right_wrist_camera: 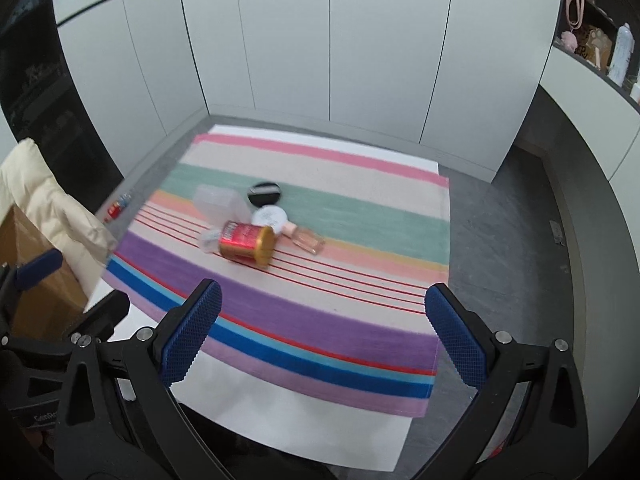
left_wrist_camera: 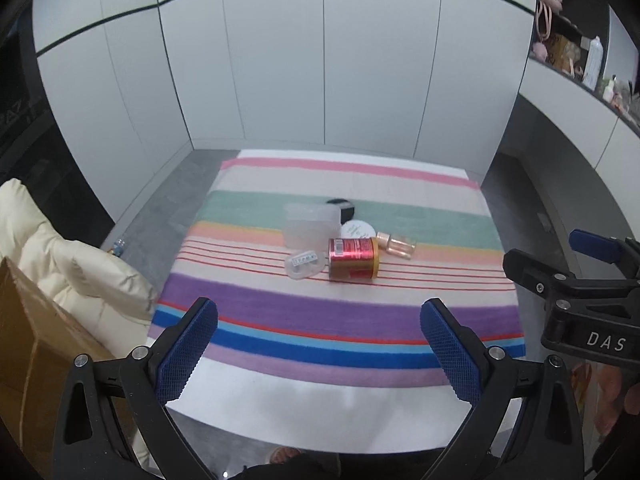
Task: Organize objects
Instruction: 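Grasp the red can with the left tool while the right tool grasps the pink-capped glass bottle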
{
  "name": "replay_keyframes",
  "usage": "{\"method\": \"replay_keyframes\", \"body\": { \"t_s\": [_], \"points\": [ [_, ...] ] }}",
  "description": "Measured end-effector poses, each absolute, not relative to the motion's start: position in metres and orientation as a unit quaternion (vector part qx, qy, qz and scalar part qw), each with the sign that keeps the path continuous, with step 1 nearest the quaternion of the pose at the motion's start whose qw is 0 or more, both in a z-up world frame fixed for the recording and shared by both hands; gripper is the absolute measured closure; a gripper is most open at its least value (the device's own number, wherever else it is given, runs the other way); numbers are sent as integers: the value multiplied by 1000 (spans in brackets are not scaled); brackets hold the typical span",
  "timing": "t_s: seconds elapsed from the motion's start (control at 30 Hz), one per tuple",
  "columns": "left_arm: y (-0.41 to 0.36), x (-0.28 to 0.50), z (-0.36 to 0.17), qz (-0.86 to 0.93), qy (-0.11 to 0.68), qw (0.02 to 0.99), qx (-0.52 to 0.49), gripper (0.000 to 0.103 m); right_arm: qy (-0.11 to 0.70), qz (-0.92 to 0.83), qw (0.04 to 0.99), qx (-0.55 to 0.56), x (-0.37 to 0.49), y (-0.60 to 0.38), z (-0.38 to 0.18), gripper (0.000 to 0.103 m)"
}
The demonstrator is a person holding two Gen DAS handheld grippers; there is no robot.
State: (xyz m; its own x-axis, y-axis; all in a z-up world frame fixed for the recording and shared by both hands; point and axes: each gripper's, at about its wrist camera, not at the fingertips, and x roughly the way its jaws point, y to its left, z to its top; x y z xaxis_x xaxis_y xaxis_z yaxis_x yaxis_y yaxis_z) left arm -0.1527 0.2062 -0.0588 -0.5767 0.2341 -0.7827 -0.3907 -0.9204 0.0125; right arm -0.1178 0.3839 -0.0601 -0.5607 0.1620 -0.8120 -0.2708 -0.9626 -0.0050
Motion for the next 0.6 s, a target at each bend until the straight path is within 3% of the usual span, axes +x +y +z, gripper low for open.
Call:
{"method": "replay_keyframes", "body": {
  "t_s": [0.4,0.6],
  "points": [
    [243,-216,-139,859,77,168,-477,4,19,872,103,-478,-196,418,-126,4],
    [260,-245,-174,848,75,167,-497,7,42,861,88,-500,-225,432,-169,10]
  ]
}}
